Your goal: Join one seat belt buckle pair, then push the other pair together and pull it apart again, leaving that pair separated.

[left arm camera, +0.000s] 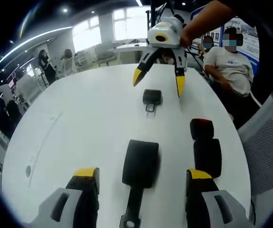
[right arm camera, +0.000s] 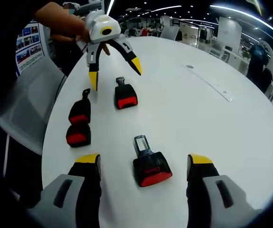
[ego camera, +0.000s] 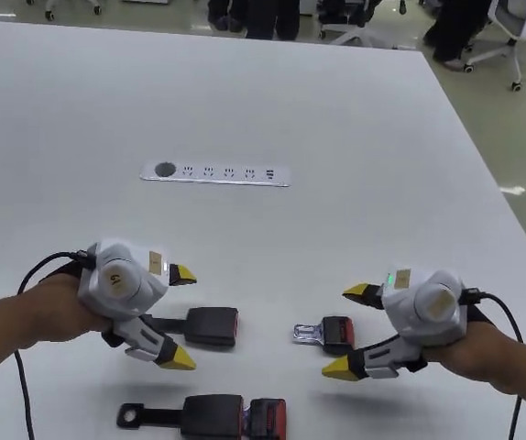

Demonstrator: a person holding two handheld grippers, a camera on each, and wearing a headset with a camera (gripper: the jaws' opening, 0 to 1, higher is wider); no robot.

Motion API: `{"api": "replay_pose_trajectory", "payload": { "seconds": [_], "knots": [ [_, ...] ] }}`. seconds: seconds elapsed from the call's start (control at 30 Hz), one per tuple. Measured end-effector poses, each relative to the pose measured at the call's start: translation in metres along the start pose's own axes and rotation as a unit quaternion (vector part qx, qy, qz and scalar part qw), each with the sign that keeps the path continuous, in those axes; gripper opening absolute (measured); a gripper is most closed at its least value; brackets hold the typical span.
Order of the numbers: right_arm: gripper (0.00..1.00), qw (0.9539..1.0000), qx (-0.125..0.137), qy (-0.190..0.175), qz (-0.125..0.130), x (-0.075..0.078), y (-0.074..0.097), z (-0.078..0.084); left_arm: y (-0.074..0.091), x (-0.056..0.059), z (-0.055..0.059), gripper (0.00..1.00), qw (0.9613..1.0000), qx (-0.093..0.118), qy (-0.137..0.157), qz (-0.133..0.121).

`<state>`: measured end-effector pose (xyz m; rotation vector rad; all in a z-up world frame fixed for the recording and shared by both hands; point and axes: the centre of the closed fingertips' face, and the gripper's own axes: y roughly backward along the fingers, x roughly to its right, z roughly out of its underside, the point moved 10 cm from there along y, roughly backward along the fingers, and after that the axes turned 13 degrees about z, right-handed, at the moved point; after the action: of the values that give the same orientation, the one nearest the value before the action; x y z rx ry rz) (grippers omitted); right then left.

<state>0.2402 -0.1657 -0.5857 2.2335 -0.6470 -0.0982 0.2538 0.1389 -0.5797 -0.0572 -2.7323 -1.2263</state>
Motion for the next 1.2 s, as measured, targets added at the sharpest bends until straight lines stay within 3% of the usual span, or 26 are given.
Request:
{"api": "replay_pose_trajectory", "payload": {
  "seconds": [0.33,0.53,0.7,0.83,0.97,1.07,1.2],
  "knots": [
    [0.68,0.9995,-0.020,0.000,-0.024,0.003,-0.007,0.007,-0.016,-0.006,0.007,0.73,0.9997,-0.003,0.004,0.022],
    [0.61,0.9987,-0.032,0.009,-0.038,0.003,-0.009,0.008,-0.021,-0.002,0.010,0.67,0.9993,-0.011,0.005,0.035],
    [0.57,0.9960,-0.053,0.044,-0.056,0.001,-0.013,0.013,-0.024,-0.005,0.022,0.59,0.9990,-0.016,-0.003,0.042],
    [0.51,0.9952,-0.059,0.050,-0.059,0.000,-0.011,0.012,-0.024,-0.005,0.015,0.56,0.9991,-0.013,-0.009,0.040],
    [0.46,0.9956,-0.057,0.052,-0.053,0.002,-0.013,0.012,-0.026,-0.014,0.021,0.52,0.9990,-0.005,-0.013,0.042],
    [0.42,0.9962,-0.053,0.049,-0.048,0.005,-0.015,0.014,-0.027,-0.016,0.019,0.48,0.9990,-0.002,-0.014,0.042],
    [0.36,0.9962,-0.048,0.060,-0.042,0.009,-0.016,0.015,-0.025,-0.013,0.011,0.36,0.9989,0.003,-0.014,0.044]
  ]
}}
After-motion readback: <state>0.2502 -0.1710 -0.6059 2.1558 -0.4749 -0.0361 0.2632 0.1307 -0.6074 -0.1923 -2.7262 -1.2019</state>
